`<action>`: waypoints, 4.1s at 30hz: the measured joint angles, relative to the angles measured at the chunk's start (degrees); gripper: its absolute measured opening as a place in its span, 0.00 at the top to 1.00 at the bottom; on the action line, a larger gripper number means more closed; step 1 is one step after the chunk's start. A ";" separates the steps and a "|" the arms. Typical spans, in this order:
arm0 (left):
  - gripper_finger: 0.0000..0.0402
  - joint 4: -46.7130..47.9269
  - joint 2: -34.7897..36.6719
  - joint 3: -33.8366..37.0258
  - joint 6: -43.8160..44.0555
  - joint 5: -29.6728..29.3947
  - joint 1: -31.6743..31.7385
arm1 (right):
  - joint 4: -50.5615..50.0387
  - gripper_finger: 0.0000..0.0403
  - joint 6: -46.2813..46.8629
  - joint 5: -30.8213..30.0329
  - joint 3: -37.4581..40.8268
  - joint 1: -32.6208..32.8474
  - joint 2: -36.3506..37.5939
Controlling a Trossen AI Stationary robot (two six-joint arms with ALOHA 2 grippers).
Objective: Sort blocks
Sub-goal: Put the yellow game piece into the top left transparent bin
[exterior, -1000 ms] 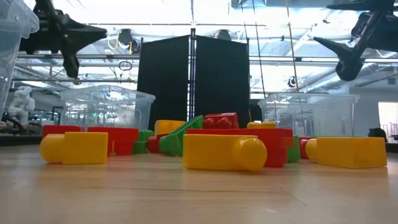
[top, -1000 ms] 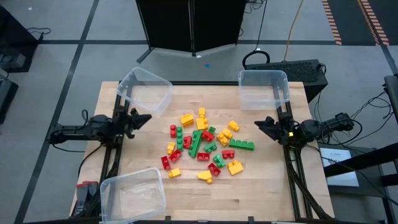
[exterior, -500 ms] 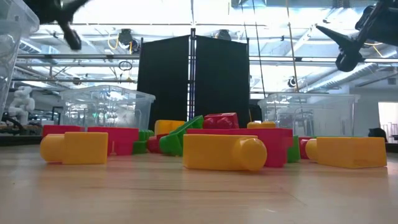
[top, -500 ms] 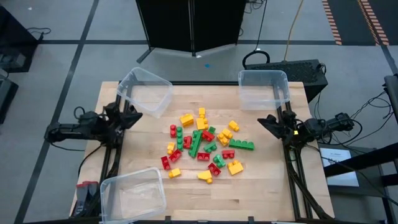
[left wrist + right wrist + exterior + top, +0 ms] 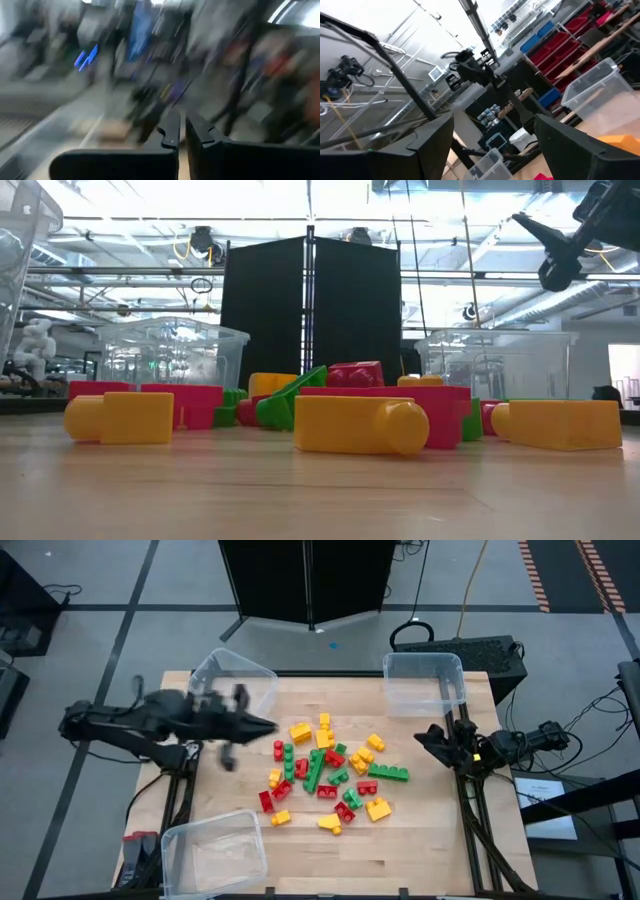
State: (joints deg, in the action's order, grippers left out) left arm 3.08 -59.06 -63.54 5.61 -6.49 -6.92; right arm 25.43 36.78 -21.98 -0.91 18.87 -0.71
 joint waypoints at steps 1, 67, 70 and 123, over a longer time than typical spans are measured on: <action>1.00 5.51 -3.42 -3.39 -0.17 -2.81 0.55 | -0.01 0.32 0.06 0.27 0.00 0.00 0.01; 0.53 50.48 -51.57 -21.02 7.55 -6.20 18.22 | -7.85 0.32 3.52 4.07 0.00 0.00 0.02; 0.53 50.61 -53.24 -21.04 7.40 -6.79 18.58 | -7.85 0.32 4.62 4.09 0.00 -0.01 0.01; 0.78 82.43 -35.29 -42.07 17.39 -21.03 41.84 | -11.24 0.32 3.89 3.84 -0.02 0.00 0.02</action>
State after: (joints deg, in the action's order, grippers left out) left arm 85.51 -94.35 -105.61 23.01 -27.52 34.91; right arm 14.19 40.66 -18.13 -0.93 18.87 -0.69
